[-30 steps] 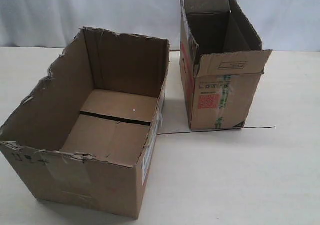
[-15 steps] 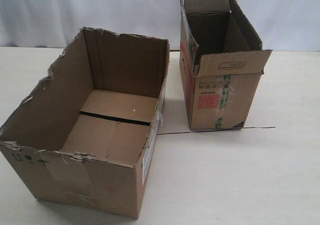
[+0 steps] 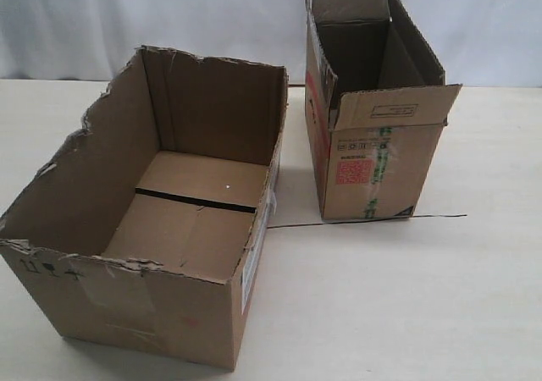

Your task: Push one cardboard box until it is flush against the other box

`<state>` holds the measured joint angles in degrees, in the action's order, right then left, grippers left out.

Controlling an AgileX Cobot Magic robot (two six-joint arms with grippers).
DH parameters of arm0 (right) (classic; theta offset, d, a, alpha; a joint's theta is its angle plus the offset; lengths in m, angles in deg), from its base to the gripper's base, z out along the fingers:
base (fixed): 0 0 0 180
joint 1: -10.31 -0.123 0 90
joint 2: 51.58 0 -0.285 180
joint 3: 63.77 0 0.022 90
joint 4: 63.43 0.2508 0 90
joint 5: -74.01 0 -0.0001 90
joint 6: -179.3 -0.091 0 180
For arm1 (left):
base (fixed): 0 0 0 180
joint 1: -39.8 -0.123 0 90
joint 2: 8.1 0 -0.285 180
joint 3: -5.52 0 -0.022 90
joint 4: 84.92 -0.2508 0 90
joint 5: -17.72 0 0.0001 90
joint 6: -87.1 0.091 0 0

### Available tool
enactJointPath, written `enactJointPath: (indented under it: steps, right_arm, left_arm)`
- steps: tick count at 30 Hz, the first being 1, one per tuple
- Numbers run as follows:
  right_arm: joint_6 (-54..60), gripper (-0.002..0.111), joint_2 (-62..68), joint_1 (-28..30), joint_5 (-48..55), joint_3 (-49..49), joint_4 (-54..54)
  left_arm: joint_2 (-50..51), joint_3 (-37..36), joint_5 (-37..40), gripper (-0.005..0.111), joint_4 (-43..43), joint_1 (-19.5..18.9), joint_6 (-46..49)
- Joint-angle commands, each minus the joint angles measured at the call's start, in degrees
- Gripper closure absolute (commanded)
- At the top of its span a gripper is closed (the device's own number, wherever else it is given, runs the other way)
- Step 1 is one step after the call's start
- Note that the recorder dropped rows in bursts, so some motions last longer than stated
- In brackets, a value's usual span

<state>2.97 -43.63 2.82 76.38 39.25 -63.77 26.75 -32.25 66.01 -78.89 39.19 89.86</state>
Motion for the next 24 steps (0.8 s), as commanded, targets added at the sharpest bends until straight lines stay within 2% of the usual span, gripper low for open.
enactJointPath:
  steps: [1, 3, 7, 10, 13, 15, 18, 24]
  right_arm:
    - [0.17, 0.103, -0.17, 0.02, 0.11, -0.24, -0.07]
    - [0.17, 0.103, -0.17, 0.02, 0.11, -0.24, -0.07]
    - [0.17, 0.103, -0.17, 0.02, 0.11, -0.24, -0.07]
    - [0.17, 0.103, -0.17, 0.02, 0.11, -0.24, -0.07]
    - [0.17, 0.103, -0.17, 0.02, 0.11, -0.24, -0.07]
    - [0.03, 0.103, -0.17, 0.02, 0.11, -0.24, -0.07]
    - [0.03, 0.103, -0.17, 0.02, 0.11, -0.24, -0.07]
    - [0.03, 0.103, -0.17, 0.02, 0.11, -0.24, -0.07]
  left_arm:
    - [14.54, 14.08, 21.67, 0.107, 0.64, 0.0, 12.4]
    - [19.53, 20.41, 21.67, 0.107, 6.79, 0.0, 20.24]
    - [20.51, 21.15, 21.67, 0.107, 18.01, 0.0, 39.94]
    - [20.51, 20.5, 21.67, 0.107, 15.33, 1.74, 45.71]
    - [20.51, 18.93, 21.67, 0.107, 8.43, 6.47, 45.92]
    - [20.51, 16.6, 21.67, 0.107, 5.94, 10.97, 47.57]
    - [20.51, 13.18, 21.67, 0.107, 5.49, 17.87, 51.25]
    - [20.51, 10.88, 21.67, 0.107, 6.9, 27.54, 51.8]
